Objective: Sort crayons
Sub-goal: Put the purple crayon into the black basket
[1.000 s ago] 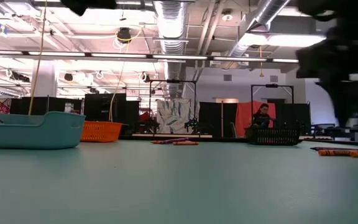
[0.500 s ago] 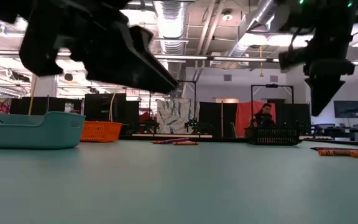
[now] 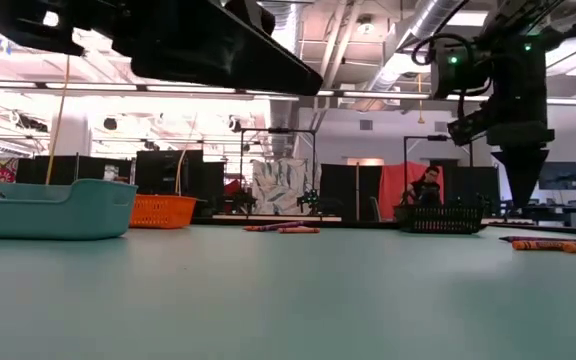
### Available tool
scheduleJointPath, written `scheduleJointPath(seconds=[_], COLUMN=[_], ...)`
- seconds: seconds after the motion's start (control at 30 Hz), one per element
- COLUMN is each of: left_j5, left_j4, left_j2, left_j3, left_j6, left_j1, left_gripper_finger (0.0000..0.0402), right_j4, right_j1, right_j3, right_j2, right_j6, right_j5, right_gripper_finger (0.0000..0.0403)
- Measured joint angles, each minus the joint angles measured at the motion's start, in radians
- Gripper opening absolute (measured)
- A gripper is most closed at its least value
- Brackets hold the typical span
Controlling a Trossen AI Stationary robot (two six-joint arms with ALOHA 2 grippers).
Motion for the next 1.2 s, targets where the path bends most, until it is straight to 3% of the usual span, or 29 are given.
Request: scheduleJointPath(seconds=[0.4,0.73,0.83,1.03,1.2], left_j5=[0.047,0.045,0.046,0.045,0.045], left_j4=[0.011,0.018,0.011,0.002,0.001], left_j2=[0.0,0.0,0.0,0.0,0.0], left_j3=[0.0,-0.001,-0.001,-0.001,-0.001], left_j6=[-0.027,-0.027,-0.027,-0.02,-0.011], left_j1=[-0.016,-0.029,-0.03,-0.03,-0.03], left_gripper_finger=[0.01,0.01,0.01,0.01,0.01], right_j4=[0.094,0.163,0.165,0.15,0.159], right_j1=[-0.045,-0.119,-0.122,-0.122,-0.122], right_j3=[-0.097,-0.087,-0.076,-0.052,-0.034], right_j2=[0.033,0.241,0.28,0.252,0.207], right_j6=[-0.017,-0.092,-0.099,-0.109,-0.105], right_j5=[-0.053,-0.106,-0.108,-0.107,-0.107], right_gripper_finger=[0.0108,0.0107,0.0089,0.0015,0.0005])
